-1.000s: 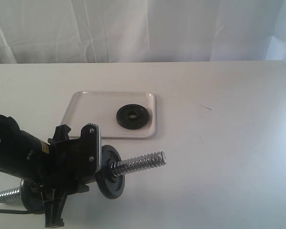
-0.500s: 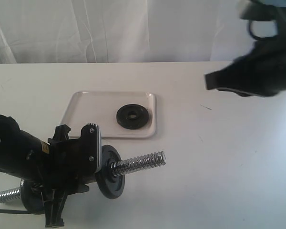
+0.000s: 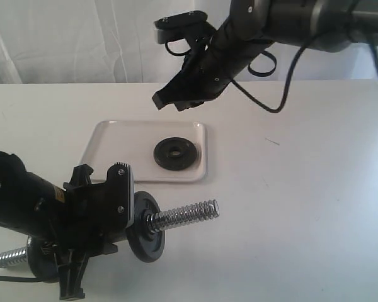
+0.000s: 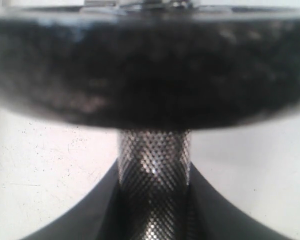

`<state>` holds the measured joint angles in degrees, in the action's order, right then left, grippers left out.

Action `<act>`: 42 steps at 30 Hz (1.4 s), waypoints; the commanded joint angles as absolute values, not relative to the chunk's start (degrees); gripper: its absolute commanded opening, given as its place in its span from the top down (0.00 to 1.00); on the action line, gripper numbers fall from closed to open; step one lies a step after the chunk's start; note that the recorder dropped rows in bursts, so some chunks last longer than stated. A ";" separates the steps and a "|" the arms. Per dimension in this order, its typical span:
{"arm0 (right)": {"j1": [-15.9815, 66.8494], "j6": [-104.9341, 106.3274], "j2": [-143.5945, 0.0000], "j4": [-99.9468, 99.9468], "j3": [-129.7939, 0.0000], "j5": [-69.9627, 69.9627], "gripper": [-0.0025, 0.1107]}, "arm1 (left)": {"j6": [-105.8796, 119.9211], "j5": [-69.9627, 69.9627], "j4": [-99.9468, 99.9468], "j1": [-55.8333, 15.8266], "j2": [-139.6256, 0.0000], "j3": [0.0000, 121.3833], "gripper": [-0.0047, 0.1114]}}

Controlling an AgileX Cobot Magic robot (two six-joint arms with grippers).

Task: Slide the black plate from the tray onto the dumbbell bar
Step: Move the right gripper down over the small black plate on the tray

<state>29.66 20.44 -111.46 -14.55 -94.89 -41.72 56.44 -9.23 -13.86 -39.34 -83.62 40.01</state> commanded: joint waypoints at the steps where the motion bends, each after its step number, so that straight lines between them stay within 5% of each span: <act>1: 30.20 25.68 -117.09 -14.13 -99.94 -43.68 0.50 | 55.42 -4.70 -16.27 -39.48 -80.65 41.33 0.96; 4: 30.28 25.68 -119.07 -13.99 -100.06 -43.31 0.10 | 55.42 -4.70 -16.27 -39.48 -80.65 41.33 0.96; 5: 30.28 25.68 -119.60 -13.19 -100.06 -43.03 0.05 | 55.42 -4.70 -16.27 -39.48 -80.65 41.33 0.96; 14: 30.28 16.11 -120.84 -12.91 -100.73 -43.16 0.05 | 55.42 -4.67 -16.27 -39.48 -80.65 41.33 0.96; 23: 30.28 5.29 -140.09 -10.22 -130.39 -66.38 0.05 | 55.42 -6.52 -16.27 -39.48 -80.65 41.33 0.96; 42: 30.17 4.71 -145.68 -6.85 -131.26 -65.03 0.05 | 55.42 -6.89 -16.27 -39.48 -80.65 41.33 0.96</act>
<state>30.26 5.08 -145.34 -7.21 -131.00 -64.86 56.20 -10.39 -13.86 -39.34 -83.62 40.01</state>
